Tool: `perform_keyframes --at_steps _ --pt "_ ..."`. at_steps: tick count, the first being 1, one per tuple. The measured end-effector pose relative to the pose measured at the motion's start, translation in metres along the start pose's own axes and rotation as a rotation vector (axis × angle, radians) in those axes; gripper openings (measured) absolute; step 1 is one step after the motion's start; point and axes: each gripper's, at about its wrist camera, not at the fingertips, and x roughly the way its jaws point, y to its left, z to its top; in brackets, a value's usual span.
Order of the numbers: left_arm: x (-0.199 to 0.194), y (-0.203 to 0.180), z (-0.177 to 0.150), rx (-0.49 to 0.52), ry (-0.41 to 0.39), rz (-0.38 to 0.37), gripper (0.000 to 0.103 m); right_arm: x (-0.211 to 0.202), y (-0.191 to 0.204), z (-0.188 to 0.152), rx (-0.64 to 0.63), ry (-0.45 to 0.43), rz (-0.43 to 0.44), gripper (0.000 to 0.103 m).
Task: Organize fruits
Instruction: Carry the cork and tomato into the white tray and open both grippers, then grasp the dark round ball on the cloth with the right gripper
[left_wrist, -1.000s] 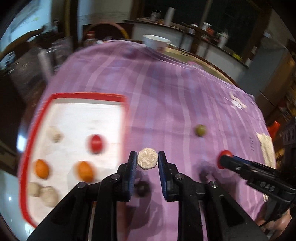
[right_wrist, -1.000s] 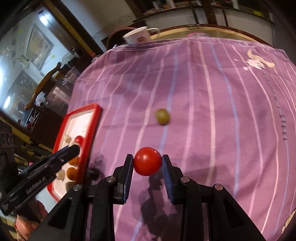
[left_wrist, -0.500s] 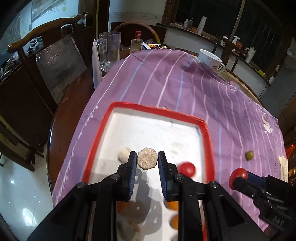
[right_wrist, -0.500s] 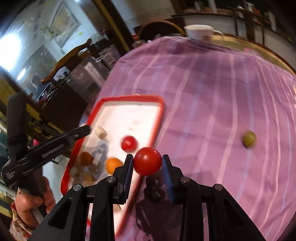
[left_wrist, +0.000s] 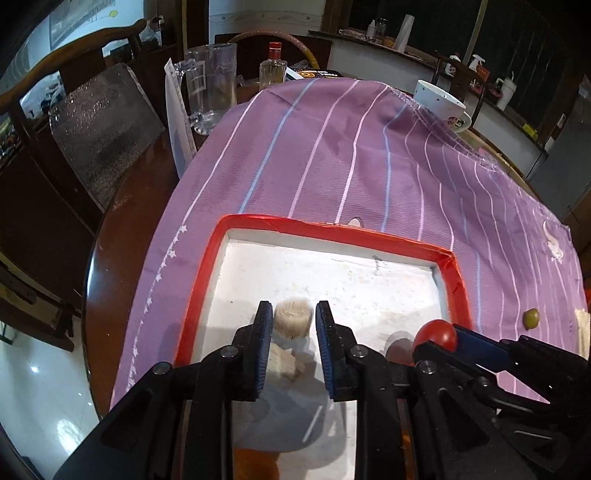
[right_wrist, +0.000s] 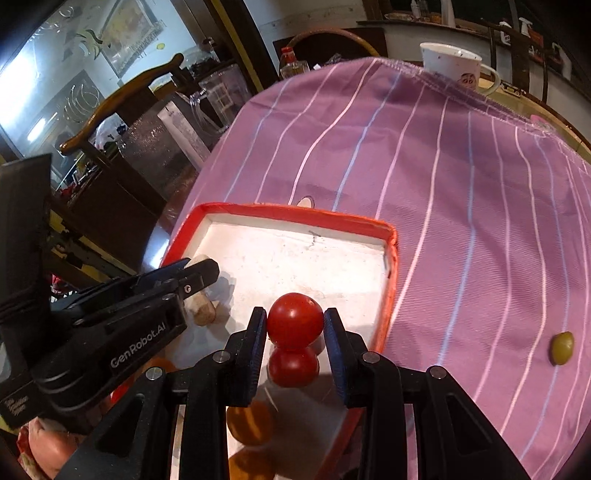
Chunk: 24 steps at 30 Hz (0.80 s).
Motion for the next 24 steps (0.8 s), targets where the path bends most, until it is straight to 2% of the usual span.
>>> perform_keyframes --at_steps 1,3,6,13,16,21,24 --pt "-0.001 0.000 0.000 0.007 -0.005 0.004 0.033 0.002 0.000 0.000 0.002 0.003 0.004 0.036" --pt "-0.002 0.001 0.001 0.011 -0.012 0.007 0.052 0.006 0.001 0.002 -0.003 0.010 0.003 0.036" --pt "-0.007 0.006 0.002 -0.019 -0.007 -0.002 0.062 0.006 0.000 0.005 0.001 0.010 -0.004 0.036" --pt "-0.033 0.009 -0.004 -0.068 -0.020 -0.007 0.064 -0.025 -0.015 0.004 0.036 -0.041 0.025 0.037" --pt "-0.052 0.010 -0.015 -0.102 -0.036 -0.024 0.070 -0.049 -0.035 -0.008 0.049 -0.055 0.011 0.037" --pt "-0.071 0.004 -0.038 -0.136 -0.031 -0.052 0.071 -0.078 -0.075 -0.064 0.066 0.008 -0.023 0.037" --pt "-0.077 -0.007 -0.051 -0.136 -0.014 -0.064 0.071 -0.082 -0.079 -0.091 0.043 0.042 -0.035 0.037"
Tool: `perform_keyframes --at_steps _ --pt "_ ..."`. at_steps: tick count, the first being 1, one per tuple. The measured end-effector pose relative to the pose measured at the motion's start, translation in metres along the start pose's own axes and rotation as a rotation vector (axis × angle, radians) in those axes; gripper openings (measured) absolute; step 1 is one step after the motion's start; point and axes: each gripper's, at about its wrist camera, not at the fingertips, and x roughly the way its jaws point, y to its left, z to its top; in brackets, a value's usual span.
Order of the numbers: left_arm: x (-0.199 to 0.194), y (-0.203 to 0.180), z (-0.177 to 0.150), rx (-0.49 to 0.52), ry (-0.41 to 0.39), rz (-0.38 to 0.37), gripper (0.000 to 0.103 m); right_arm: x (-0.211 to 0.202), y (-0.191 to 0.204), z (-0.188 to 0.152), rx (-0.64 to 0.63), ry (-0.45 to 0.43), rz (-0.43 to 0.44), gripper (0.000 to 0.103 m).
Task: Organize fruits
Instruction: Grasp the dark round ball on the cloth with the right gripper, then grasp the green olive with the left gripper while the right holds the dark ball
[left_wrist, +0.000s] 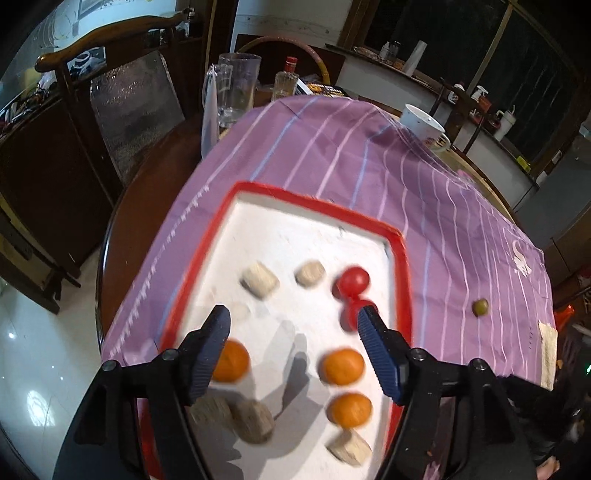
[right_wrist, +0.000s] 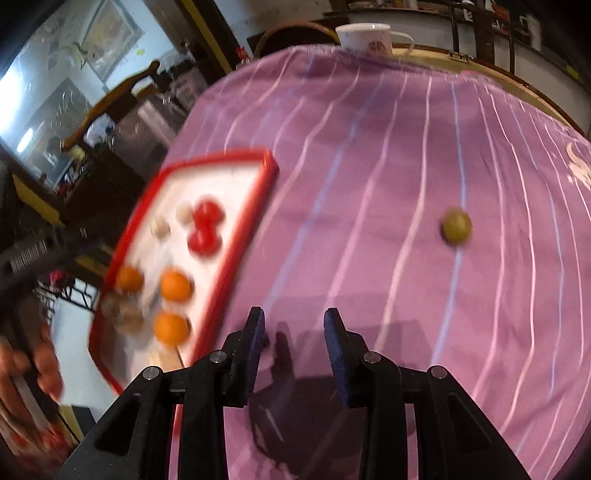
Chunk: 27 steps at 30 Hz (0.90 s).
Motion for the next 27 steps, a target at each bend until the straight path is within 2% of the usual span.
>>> perform_keyframes --at_steps 3,8,15,18,22,27 --pt "-0.001 -0.008 -0.008 -0.004 0.020 -0.015 0.071 0.006 0.011 -0.017 -0.063 0.018 -0.010 0.037" --pt "-0.004 -0.018 -0.018 -0.001 0.030 -0.022 0.071 0.011 0.036 -0.028 -0.223 -0.009 -0.055 0.037" --pt "-0.010 -0.014 -0.027 -0.011 0.037 -0.023 0.071 0.040 0.055 -0.021 -0.303 0.009 -0.075 0.036" --pt "-0.012 -0.013 -0.031 0.003 0.036 -0.023 0.071 0.044 0.056 -0.017 -0.281 0.010 -0.072 0.035" --pt "-0.012 -0.013 -0.031 0.000 0.039 -0.025 0.071 0.037 0.045 -0.012 -0.189 0.009 -0.031 0.029" --pt "-0.004 -0.029 -0.028 0.016 0.052 -0.050 0.071 0.016 0.007 -0.020 -0.034 -0.011 -0.041 0.029"
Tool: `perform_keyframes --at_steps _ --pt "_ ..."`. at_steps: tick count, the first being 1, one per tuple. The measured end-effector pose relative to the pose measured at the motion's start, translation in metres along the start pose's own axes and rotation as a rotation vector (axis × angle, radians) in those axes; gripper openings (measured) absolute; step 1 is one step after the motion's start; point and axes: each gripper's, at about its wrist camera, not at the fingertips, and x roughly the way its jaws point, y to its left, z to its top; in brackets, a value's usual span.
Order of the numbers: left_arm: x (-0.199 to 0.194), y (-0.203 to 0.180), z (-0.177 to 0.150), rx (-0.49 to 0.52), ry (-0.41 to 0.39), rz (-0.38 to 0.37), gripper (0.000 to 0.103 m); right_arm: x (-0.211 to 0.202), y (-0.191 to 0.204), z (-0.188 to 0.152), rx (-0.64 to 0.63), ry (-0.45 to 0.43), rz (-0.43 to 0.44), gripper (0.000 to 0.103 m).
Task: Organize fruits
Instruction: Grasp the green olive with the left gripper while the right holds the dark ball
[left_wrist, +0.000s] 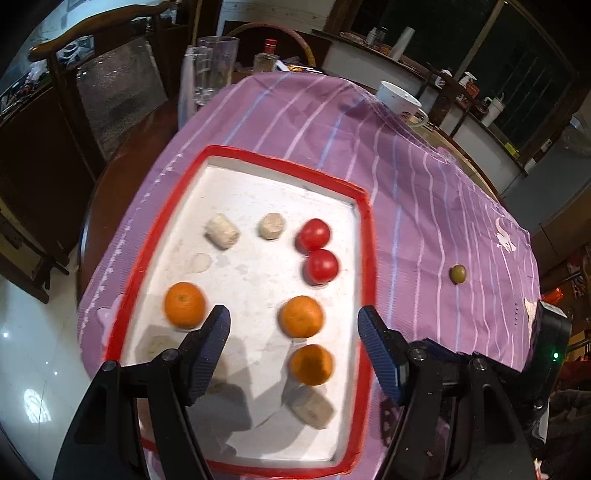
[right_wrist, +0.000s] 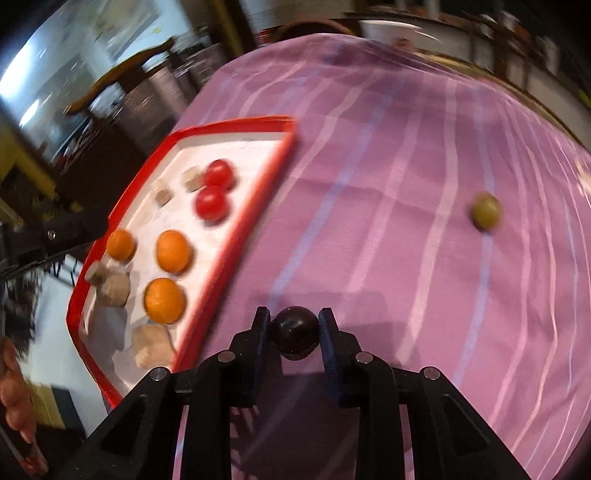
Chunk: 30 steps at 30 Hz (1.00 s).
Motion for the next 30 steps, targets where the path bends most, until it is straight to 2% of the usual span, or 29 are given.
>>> perform_keyframes --at_steps 5,9,14,19,26,30 --pt "0.009 -0.032 0.001 0.055 0.013 -0.036 0.071 -0.030 -0.047 -0.009 0.132 -0.052 -0.057 0.029" --pt "0.014 -0.056 -0.002 0.101 0.024 -0.054 0.071 -0.062 -0.103 -0.016 0.270 -0.115 -0.120 0.029" --pt "0.027 -0.084 -0.011 0.146 0.057 -0.064 0.071 -0.079 -0.161 -0.030 0.385 -0.137 -0.175 0.030" --pt "0.036 -0.108 -0.019 0.179 0.070 -0.065 0.071 -0.081 -0.179 -0.039 0.409 -0.134 -0.154 0.030" --pt "0.056 -0.148 -0.018 0.252 0.057 -0.062 0.071 -0.076 -0.184 -0.046 0.365 -0.113 -0.137 0.031" --pt "0.078 -0.180 -0.009 0.308 0.056 -0.075 0.071 -0.071 -0.179 -0.050 0.316 -0.097 -0.162 0.033"
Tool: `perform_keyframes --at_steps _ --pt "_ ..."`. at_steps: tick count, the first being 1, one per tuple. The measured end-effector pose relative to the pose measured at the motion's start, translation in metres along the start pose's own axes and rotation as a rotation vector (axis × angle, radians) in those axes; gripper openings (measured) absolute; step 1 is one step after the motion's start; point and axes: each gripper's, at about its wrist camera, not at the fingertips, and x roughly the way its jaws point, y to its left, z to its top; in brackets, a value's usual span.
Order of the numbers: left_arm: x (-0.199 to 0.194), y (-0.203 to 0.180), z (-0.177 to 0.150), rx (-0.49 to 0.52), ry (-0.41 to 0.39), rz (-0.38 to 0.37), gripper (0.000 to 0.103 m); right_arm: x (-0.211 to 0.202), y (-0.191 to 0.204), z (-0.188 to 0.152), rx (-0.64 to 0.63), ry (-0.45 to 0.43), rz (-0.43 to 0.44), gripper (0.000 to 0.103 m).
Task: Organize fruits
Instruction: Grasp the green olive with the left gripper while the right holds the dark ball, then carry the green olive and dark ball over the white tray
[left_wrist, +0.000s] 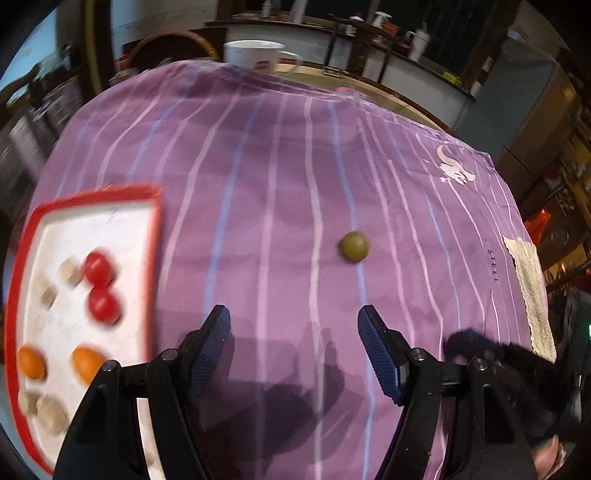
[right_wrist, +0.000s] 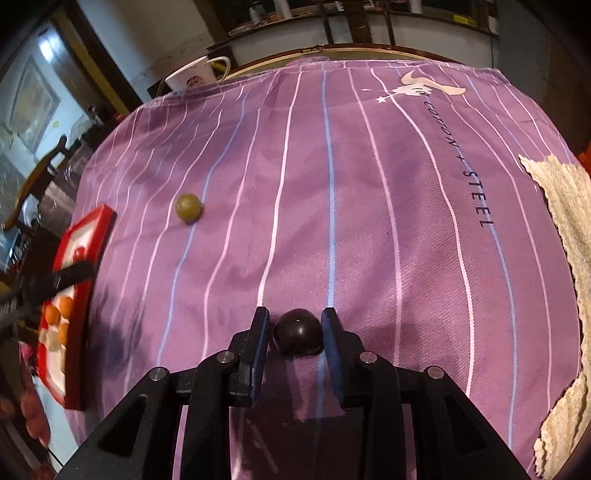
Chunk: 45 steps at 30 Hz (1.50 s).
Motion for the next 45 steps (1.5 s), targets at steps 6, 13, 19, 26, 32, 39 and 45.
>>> perform_keyframes --at_steps 6,13,19,26,32,39,45 --pt "0.038 -0.035 0.035 0.068 -0.005 -0.010 0.071 -0.002 -0.003 -0.004 -0.038 0.001 0.014 0.033" --pt "0.076 -0.057 0.041 0.174 0.031 0.026 0.071 -0.004 -0.005 -0.008 -0.054 0.009 0.031 0.033" --pt "0.084 -0.065 0.030 0.223 0.017 0.031 0.045 -0.005 -0.010 -0.007 -0.027 0.014 0.049 0.030" --pt "0.065 -0.057 0.024 0.202 0.008 -0.002 0.024 -0.004 -0.013 -0.005 0.011 0.022 0.065 0.029" --pt "0.026 -0.042 0.009 0.125 -0.023 -0.051 0.024 -0.007 -0.007 -0.004 0.027 0.028 0.079 0.028" --pt "-0.029 0.008 -0.015 0.000 -0.068 -0.077 0.024 -0.015 0.022 -0.001 -0.012 0.019 0.111 0.028" --pt "-0.060 0.081 -0.039 -0.134 -0.077 0.004 0.024 -0.014 0.081 0.005 -0.098 0.019 0.167 0.028"
